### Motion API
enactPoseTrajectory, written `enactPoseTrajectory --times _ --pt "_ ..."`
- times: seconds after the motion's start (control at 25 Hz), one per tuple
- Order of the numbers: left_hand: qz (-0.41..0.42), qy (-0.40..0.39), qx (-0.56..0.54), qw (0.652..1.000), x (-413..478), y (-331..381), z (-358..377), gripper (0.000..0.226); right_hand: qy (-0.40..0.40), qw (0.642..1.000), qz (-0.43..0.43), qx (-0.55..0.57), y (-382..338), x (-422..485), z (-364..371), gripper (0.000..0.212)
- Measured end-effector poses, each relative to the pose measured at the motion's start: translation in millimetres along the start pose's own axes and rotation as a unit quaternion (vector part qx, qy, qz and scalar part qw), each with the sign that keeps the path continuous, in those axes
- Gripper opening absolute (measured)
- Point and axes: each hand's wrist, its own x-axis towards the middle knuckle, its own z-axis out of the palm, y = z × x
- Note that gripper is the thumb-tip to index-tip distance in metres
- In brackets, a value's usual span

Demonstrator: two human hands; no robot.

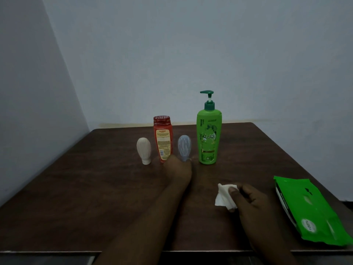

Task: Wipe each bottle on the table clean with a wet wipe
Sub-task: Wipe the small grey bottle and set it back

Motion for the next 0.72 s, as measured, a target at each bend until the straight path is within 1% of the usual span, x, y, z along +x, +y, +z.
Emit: enactPoseTrajectory --times 0.16,0.36,0.44,0.56,0.64,0.72 --pt "-0.022 -0.025 0.024 0.999 13.4 3.4 8.2 0.035 0.026 0.999 0.000 0.020 2.9 2.9 0.9 0.022" --pt "-0.019 -0.017 0.048 0.999 23.0 6.0 13.7 0.037 0.047 0.998 0.023 0.044 13.8 8.8 0.1 0.018" --pt "-0.012 -0.025 0.040 0.999 21.9 4.6 12.5 0.031 0.050 0.993 0.051 0.097 14.0 11.0 -0.7 0.018" --pt "0.015 -0.060 0.022 0.998 7.0 0.5 -1.5 0.023 0.050 0.971 0.103 0.211 7.3 13.2 -2.1 0.016" --pt "0.033 -0.102 0.007 0.994 -14.0 -3.5 -21.9 0.026 0.053 0.955 0.127 0.264 3.6 14.9 -3.4 0.016" --pt "0.068 -0.132 0.035 0.988 -38.7 -11.3 -50.4 0.031 0.050 0.949 0.137 0.280 3.9 16.3 -5.0 0.017"
